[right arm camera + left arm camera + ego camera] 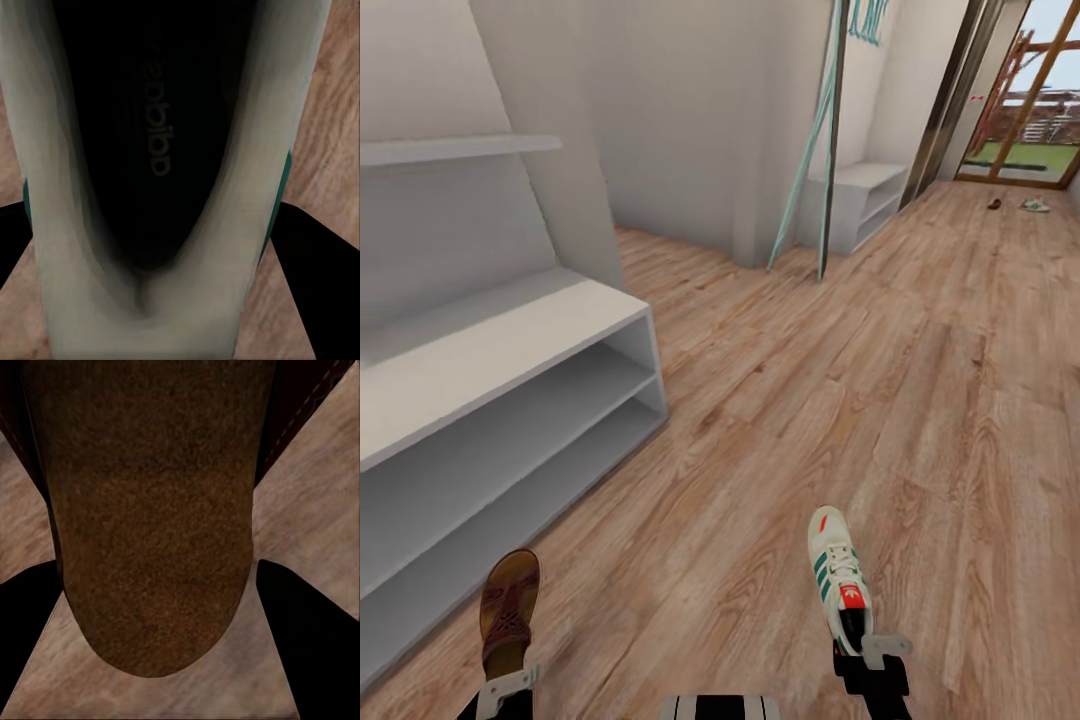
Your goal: Pick up the two gym shoes and the two sandals from the corridor floor and place them onto the hallstand (shoe rack) in the corridor, making sure they are on the rack and not on the floor. Arrange them so the two gym shoes are next to each other and the two sandals are next to each other.
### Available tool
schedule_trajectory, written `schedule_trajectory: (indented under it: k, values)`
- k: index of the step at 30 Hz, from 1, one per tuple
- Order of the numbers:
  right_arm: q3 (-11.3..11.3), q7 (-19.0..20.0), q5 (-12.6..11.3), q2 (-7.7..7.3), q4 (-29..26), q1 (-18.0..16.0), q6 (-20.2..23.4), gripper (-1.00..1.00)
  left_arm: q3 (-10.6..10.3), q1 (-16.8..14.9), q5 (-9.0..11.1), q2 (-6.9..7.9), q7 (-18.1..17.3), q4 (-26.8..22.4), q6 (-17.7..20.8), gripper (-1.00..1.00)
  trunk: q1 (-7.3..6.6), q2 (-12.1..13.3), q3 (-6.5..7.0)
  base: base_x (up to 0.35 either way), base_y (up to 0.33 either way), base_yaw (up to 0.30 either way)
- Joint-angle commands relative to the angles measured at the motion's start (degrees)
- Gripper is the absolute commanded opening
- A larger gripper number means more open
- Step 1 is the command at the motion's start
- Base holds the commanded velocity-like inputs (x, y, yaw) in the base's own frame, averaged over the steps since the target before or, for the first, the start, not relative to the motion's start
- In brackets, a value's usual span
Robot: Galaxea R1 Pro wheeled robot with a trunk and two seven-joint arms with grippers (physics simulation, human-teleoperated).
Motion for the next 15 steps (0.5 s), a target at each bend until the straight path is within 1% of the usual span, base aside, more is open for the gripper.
schedule_trajectory:
  k: [1,6,9,15]
  values:
    - [-0.33,-0.21,0.60,0.00,0.06,-0.03,-0.15,-1.00,0.31,-0.07,-0.65,-0.04,0.10,0.06,-0.26,-1.00,-0.01,-0.01,-0.04,0.000,0.000,0.279]
    - [-0.34,-0.21,0.61,0.00,0.06,0.03,-0.16,-1.00,0.31,-0.07,-0.67,-0.04,0.10,0.06,-0.27,-1.00,-0.01,-0.01,-0.04,0.000,-0.038,0.279]
    - [-0.34,-0.21,0.61,0.00,0.06,0.05,-0.15,-1.00,0.31,-0.07,-0.68,-0.04,0.15,0.06,-0.24,-1.00,-0.01,-0.01,-0.04,0.000,-0.201,0.279]
    - [-0.34,-0.21,0.60,0.00,0.06,0.06,-0.14,-1.00,0.39,-0.07,-0.61,-0.04,0.19,0.06,-0.24,-1.00,-0.01,-0.01,-0.04,0.000,-0.259,0.279]
